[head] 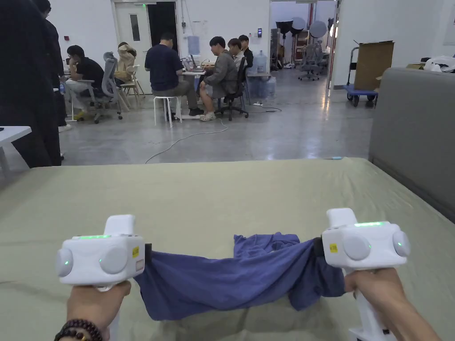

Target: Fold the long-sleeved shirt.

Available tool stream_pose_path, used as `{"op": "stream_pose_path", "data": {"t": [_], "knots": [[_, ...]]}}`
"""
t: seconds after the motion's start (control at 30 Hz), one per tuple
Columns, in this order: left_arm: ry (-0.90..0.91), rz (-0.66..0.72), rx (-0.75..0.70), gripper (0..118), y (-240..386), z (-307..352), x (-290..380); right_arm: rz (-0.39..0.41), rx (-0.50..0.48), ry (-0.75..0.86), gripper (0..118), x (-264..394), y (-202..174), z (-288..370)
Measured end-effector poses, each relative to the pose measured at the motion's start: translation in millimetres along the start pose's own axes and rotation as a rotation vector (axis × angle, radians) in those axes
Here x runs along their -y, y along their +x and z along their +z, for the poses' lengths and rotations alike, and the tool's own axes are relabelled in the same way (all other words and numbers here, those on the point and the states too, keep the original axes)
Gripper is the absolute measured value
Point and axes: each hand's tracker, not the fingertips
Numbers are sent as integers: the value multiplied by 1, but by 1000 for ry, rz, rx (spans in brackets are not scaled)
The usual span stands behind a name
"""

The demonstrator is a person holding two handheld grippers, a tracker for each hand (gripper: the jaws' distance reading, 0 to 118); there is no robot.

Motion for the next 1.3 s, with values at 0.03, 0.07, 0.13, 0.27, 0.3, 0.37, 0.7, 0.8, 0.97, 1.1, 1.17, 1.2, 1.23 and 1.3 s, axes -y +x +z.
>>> {"op": "stream_pose_path", "data": {"t": [0.03,0.07,0.13,0.27,0.3,0.37,0.7,0.8,0.97,1.1,1.17,1.2,1.23,1.3], "knots": [[-6,-10,5,0,0,11,12,-2,0,4,4,13,-1,13],[-16,-16,7,0,-1,19,22,-3,-4,11,4,26,-1,24],[-72,-51,-1,0,-4,34,50,-9,-3,15,4,65,-8,48],[-157,-81,72,0,-19,72,119,-7,-4,-93,4,148,-13,87],[-182,-95,77,0,-23,79,137,2,-19,-116,4,166,-13,94],[-277,-128,95,0,-31,88,171,21,-12,-167,4,199,-14,110],[-281,-91,81,4,-45,102,217,71,12,-264,8,239,-7,118],[-269,-108,89,98,-38,117,204,27,14,-201,84,224,-1,140],[-229,-73,82,108,-30,126,186,11,43,-128,98,195,5,154],[-211,-116,15,0,-17,120,186,38,98,-138,0,188,0,144],[-241,-97,38,0,-15,116,189,37,47,-168,0,192,-3,142],[-243,-83,39,0,-15,118,189,33,60,-160,0,193,-5,144],[-232,-63,33,5,-15,117,192,32,61,-154,0,196,-6,146],[-221,-42,13,86,-19,112,196,33,42,-154,0,196,-7,142]]}}
